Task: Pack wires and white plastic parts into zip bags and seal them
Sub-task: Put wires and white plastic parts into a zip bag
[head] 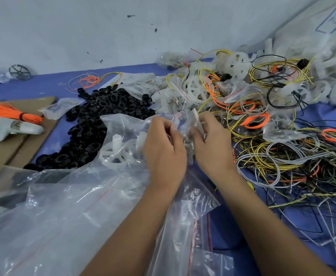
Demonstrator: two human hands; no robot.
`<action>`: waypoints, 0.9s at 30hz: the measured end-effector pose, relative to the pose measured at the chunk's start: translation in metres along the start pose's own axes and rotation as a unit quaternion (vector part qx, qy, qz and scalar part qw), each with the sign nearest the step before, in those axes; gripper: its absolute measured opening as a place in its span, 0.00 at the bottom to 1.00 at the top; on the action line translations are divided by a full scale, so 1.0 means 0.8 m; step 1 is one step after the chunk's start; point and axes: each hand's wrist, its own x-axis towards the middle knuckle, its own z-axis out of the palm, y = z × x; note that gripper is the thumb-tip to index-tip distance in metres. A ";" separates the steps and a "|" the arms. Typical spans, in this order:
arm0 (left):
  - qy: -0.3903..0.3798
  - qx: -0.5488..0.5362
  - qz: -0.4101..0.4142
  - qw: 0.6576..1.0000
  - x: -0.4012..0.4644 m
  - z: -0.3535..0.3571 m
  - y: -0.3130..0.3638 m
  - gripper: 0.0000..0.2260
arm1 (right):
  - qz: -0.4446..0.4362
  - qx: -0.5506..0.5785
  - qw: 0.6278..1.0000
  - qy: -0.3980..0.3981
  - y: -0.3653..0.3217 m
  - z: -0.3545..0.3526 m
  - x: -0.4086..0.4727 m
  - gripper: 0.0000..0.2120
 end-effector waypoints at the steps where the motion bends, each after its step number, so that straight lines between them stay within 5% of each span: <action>1: 0.002 0.017 0.024 1.000 0.000 0.000 0.003 0.04 | 0.009 0.016 1.000 -0.019 0.000 0.001 -0.001 0.04; 3: 0.012 0.036 0.067 0.997 0.001 -0.003 0.008 0.04 | 0.088 0.198 0.972 -0.095 -0.006 0.002 -0.002 0.06; 6: 0.034 0.046 0.118 0.991 0.002 -0.009 0.013 0.04 | 0.159 0.430 0.864 -0.209 -0.015 -0.001 -0.003 0.12; 9: 0.022 0.018 0.148 0.989 -0.001 -0.011 0.017 0.03 | 0.127 0.391 0.877 -0.247 -0.018 -0.002 -0.005 0.12; 12: 0.006 -0.019 0.185 0.983 -0.005 -0.010 0.020 0.05 | 0.017 0.167 0.962 -0.217 -0.014 -0.003 -0.001 0.11; 14: -0.015 -0.037 0.200 0.979 -0.007 -0.008 0.021 0.05 | -0.020 0.051 0.977 -0.205 -0.011 0.001 -0.001 0.15; 17: -0.042 -0.049 0.191 0.979 -0.008 -0.007 0.020 0.04 | -0.001 0.055 0.981 -0.188 -0.012 0.003 0.003 0.22; 21: -0.028 -0.061 0.180 0.981 -0.005 -0.009 0.019 0.03 | 0.005 0.147 0.940 -0.308 -0.024 -0.003 0.015 0.22; 24: -0.015 -0.070 0.177 0.982 -0.004 -0.011 0.020 0.04 | 0.066 0.301 0.863 -0.399 -0.021 -0.010 0.010 0.18; 27: -0.005 -0.070 0.174 0.982 -0.002 -0.012 0.021 0.04 | 0.118 0.393 0.814 -0.411 -0.013 -0.006 0.007 0.28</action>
